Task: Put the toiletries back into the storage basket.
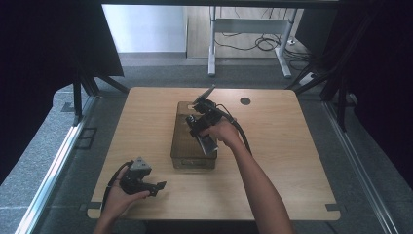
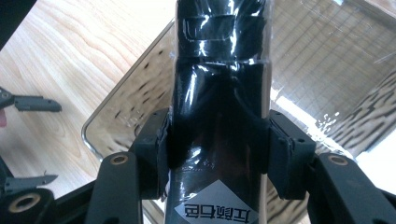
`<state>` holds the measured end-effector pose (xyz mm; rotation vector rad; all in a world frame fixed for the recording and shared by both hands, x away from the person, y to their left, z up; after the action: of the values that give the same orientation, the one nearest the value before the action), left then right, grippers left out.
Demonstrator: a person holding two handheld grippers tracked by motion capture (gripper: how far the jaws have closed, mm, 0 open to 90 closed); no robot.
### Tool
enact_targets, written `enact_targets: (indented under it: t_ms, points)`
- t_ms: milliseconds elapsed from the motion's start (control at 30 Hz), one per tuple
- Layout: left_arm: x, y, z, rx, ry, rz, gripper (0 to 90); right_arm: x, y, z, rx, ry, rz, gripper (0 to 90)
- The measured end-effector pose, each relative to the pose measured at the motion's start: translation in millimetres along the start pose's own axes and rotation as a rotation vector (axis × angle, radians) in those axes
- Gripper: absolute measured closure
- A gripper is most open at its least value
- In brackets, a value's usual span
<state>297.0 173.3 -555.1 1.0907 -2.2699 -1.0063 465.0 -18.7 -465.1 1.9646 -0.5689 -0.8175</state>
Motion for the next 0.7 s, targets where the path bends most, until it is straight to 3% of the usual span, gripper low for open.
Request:
enact_targets:
  t_ms: [700]
  points:
    - [1.7, -1.7, -0.1, -0.003, -0.009, 0.009, 19.7, 0.5, -26.2, -17.8, 0.003, -0.08, -0.015, 47.5]
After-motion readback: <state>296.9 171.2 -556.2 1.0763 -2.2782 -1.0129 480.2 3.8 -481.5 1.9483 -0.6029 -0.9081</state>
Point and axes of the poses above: each handheld gripper's, and its own axes: y roughly backward along the jaws, z roughly out of its underside, x roughly to its right, the point moved 6 cm from there along -y, roughly forward along the jaws, and after that the axes turned 5 degrees about -z, right-handed, at the moved point
